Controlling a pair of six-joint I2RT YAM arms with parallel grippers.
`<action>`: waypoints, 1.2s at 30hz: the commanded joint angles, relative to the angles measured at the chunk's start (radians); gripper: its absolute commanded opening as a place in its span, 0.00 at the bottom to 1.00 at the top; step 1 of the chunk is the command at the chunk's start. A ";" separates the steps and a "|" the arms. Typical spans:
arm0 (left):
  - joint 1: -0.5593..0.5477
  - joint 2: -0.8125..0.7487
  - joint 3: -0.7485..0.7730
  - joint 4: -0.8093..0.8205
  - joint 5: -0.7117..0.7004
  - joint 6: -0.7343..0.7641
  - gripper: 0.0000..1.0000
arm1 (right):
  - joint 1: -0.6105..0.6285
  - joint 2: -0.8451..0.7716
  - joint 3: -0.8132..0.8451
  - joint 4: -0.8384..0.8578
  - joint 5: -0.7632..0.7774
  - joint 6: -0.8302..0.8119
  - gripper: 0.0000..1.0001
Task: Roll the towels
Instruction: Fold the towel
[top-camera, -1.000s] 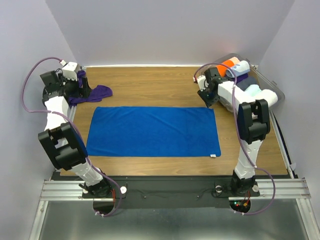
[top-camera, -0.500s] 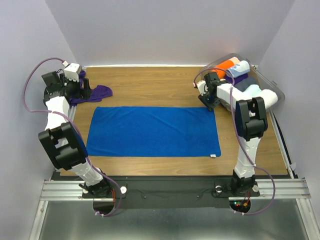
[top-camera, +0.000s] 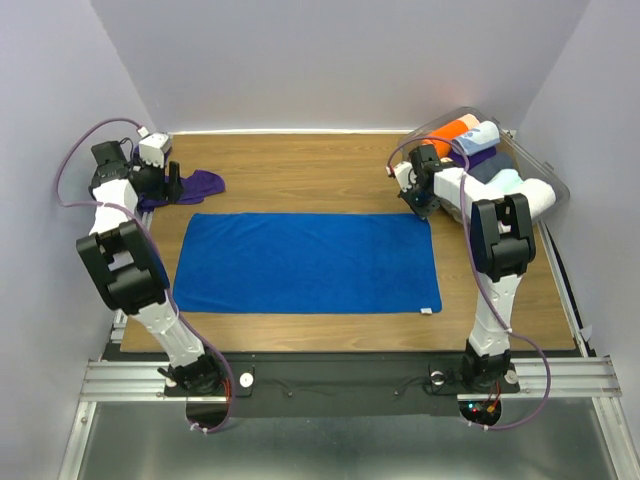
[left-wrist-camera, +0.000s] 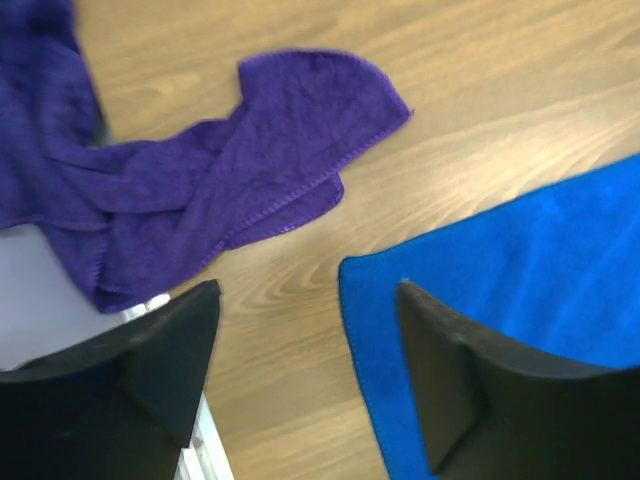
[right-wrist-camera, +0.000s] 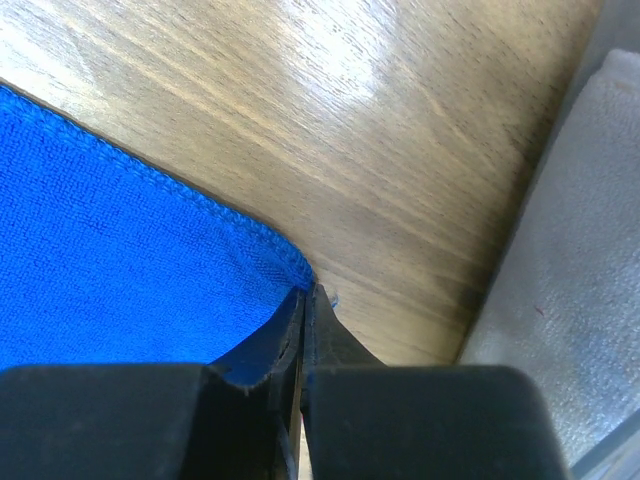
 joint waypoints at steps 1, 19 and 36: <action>-0.009 0.091 0.097 -0.151 0.043 0.086 0.72 | -0.005 -0.030 -0.011 0.028 -0.014 -0.020 0.01; -0.111 0.297 0.164 -0.138 -0.161 0.110 0.55 | -0.004 -0.045 -0.006 0.019 -0.051 -0.031 0.01; -0.119 0.278 0.132 -0.134 -0.131 0.081 0.55 | -0.002 -0.041 -0.009 0.019 -0.060 -0.034 0.01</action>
